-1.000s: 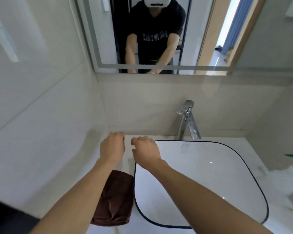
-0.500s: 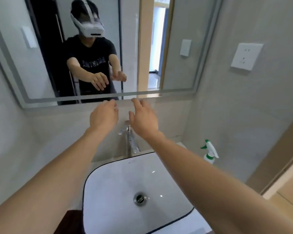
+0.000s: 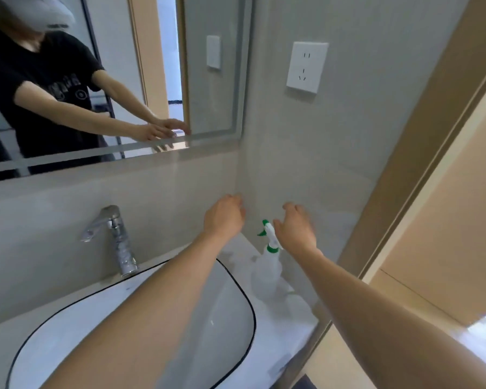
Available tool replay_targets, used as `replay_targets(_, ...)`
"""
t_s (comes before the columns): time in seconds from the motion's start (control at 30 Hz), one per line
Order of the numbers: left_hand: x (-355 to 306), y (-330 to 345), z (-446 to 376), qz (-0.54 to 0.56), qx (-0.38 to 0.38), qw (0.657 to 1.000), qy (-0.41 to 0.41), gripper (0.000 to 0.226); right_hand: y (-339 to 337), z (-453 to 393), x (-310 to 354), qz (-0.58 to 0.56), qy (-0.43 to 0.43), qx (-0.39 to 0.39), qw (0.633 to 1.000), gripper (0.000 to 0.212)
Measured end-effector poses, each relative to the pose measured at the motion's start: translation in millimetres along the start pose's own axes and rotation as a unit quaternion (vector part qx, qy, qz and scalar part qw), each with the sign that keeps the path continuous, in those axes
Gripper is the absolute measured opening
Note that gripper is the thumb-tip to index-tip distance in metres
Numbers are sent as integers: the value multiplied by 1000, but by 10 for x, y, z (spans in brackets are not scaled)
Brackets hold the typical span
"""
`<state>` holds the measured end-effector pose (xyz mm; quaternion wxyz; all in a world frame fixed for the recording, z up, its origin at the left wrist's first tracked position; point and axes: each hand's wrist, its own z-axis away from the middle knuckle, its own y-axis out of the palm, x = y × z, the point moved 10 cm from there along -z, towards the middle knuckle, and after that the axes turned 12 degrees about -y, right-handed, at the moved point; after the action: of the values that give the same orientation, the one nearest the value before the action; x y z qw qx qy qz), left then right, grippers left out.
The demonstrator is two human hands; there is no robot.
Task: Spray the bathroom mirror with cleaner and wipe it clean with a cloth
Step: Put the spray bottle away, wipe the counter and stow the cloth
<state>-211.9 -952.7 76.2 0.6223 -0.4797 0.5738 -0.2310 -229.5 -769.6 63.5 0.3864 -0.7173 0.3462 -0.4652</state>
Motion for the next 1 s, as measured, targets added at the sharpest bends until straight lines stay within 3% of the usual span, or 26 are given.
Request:
replay_targets(0.17, -66, 733, -205, 42, 78, 996, -3, 35, 608, 33, -528, -69, 45, 59, 995, 58)
replay_targets(0.27, -57, 1030, -268, 86, 113, 990, -17, 36, 868, 107, -742, -173, 77, 26, 982, 63)
replay_targets(0.4, -6, 1265, -357, 206, 134, 968, -43, 31, 1135, 245, -862, -312, 98, -39, 944, 41)
replay_targets(0.6, 110, 1355, -339, 299, 156, 938, -75, 29, 1319, 226, -832, -371, 88, -76, 921, 23)
replay_targets(0.77, 142, 816, -462, 344, 134, 927, -66, 25, 1048, 15, -446, -396, 34, -87, 913, 21)
replay_targets(1.0, -121, -1115, -522, 345, -4, 939, -15, 24, -14, -527, 799, -469, -111, -119, 868, 28)
